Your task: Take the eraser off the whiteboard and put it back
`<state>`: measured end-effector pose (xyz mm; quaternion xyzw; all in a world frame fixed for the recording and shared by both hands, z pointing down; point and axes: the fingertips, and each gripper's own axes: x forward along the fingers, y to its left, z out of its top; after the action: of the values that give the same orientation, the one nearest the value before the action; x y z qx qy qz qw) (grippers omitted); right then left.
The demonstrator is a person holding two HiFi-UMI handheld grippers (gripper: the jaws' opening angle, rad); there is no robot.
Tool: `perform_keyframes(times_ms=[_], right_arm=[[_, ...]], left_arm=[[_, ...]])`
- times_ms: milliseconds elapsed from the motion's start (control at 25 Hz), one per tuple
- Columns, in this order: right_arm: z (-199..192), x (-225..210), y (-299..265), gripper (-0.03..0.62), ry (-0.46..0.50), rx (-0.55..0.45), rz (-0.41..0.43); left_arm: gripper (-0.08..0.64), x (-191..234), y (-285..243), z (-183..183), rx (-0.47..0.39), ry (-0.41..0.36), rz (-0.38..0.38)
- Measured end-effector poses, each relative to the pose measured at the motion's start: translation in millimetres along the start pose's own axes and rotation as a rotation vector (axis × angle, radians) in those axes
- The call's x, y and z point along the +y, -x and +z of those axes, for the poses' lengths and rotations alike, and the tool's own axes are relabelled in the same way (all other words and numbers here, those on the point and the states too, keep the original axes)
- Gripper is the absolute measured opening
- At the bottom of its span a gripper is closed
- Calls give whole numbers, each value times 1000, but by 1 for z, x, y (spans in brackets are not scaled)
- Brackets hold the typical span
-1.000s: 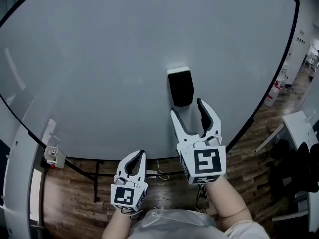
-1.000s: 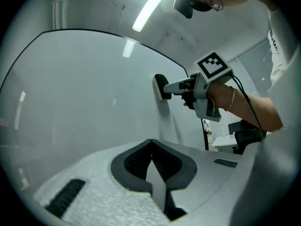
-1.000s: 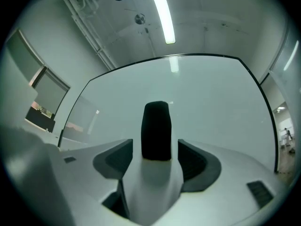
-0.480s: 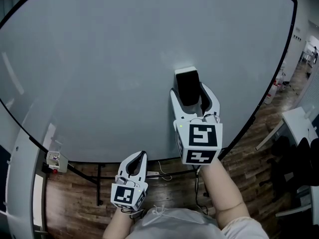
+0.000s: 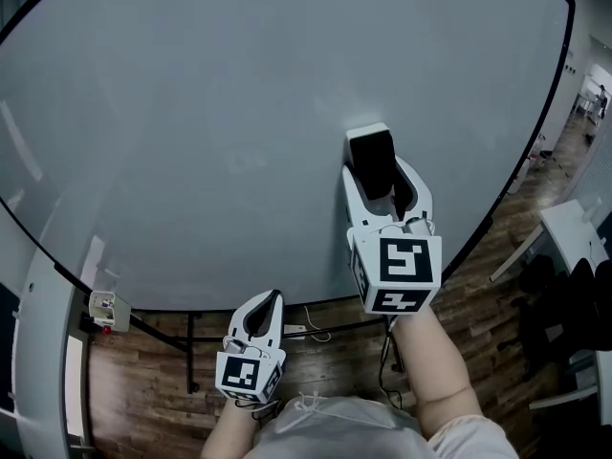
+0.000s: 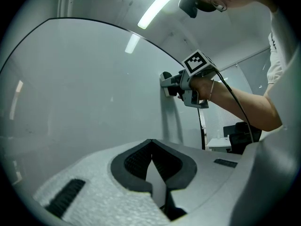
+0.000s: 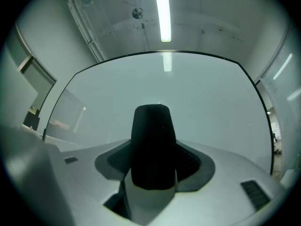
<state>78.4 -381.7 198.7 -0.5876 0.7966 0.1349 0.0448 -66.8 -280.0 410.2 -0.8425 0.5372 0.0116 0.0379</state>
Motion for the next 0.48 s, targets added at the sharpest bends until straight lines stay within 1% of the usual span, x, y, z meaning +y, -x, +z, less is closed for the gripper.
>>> perform_keyframes(times_ms=[160, 280, 360, 480], right_arm=[[1, -4, 13, 259, 10, -6, -10], [-3, -3, 32, 260, 21, -15, 1], [-17, -3, 47, 261, 34, -4, 7], [-54, -2, 68, 261, 38, 32, 14]], left_arm=[[15, -3, -1, -5, 10, 19, -5], [15, -7, 0, -7, 15, 21, -13], [15, -10, 2, -7, 17, 21, -17], [15, -12, 1, -6, 18, 23, -23]])
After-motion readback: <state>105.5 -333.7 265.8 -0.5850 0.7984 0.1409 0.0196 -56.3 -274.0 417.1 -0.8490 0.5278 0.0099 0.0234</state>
